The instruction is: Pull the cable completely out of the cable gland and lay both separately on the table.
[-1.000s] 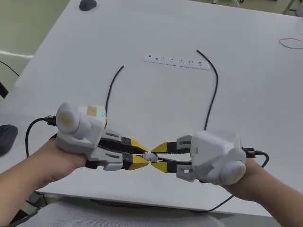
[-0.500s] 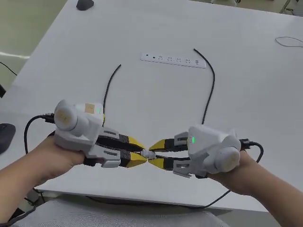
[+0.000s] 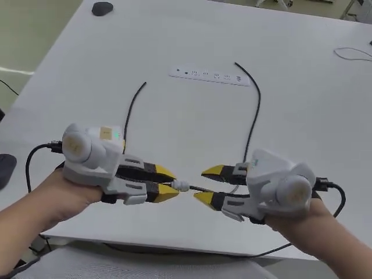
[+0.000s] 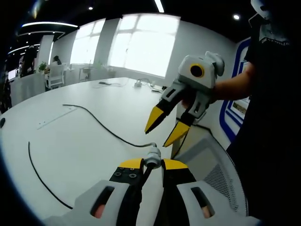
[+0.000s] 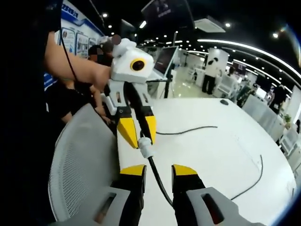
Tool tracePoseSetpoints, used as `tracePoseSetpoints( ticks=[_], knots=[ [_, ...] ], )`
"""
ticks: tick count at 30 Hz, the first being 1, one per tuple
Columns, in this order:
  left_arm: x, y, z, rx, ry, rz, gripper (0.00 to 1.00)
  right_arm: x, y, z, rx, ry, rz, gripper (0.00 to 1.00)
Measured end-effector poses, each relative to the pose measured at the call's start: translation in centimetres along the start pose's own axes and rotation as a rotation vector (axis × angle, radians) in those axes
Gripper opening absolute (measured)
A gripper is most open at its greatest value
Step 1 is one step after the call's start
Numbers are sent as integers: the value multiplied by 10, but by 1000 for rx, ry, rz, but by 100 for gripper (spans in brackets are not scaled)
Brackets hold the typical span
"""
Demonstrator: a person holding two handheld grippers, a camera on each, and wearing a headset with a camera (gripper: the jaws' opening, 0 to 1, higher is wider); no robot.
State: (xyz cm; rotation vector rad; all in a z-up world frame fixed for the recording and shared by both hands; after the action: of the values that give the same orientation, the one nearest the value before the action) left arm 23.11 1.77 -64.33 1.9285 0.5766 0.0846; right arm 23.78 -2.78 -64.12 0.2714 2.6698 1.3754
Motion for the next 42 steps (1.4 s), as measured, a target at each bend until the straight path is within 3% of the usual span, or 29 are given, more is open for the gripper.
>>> tracePoseSetpoints(
  ticks=[4, 9, 12, 22, 33, 42],
  knots=[
    [-3, 1, 2, 4, -4, 2, 15, 5, -13, 3, 36, -35, 36, 17],
    [-4, 4, 4, 4, 6, 10, 15, 10, -16, 7, 66, -77, 1, 13],
    [-4, 5, 4, 8, 8, 10, 15, 10, -13, 9, 83, -95, -56, 12],
    [-5, 4, 4, 19, 17, 0, 15, 9, -2, 15, 85, -88, -120, 4],
    [1, 8, 6, -4, 28, -10, 15, 3, 1, 16, 97, -117, -182, 1],
    [1, 10, 5, 8, 28, 5, 15, 4, 3, 16, 71, -111, -167, 0]
  ],
)
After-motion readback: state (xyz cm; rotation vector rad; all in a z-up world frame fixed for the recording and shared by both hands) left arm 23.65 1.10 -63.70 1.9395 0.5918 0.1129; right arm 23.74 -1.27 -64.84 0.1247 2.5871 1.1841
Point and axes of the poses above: the centre of the closed fingertips' face, and the gripper's own axes: z roughly forward along the fingers, x roughly to its left, y roughly out of its top, the point moved 1 cm from there along -z, roughly backward along the fingers, and after that the axes turned 7 degrees about y, right-handed, at the moved point
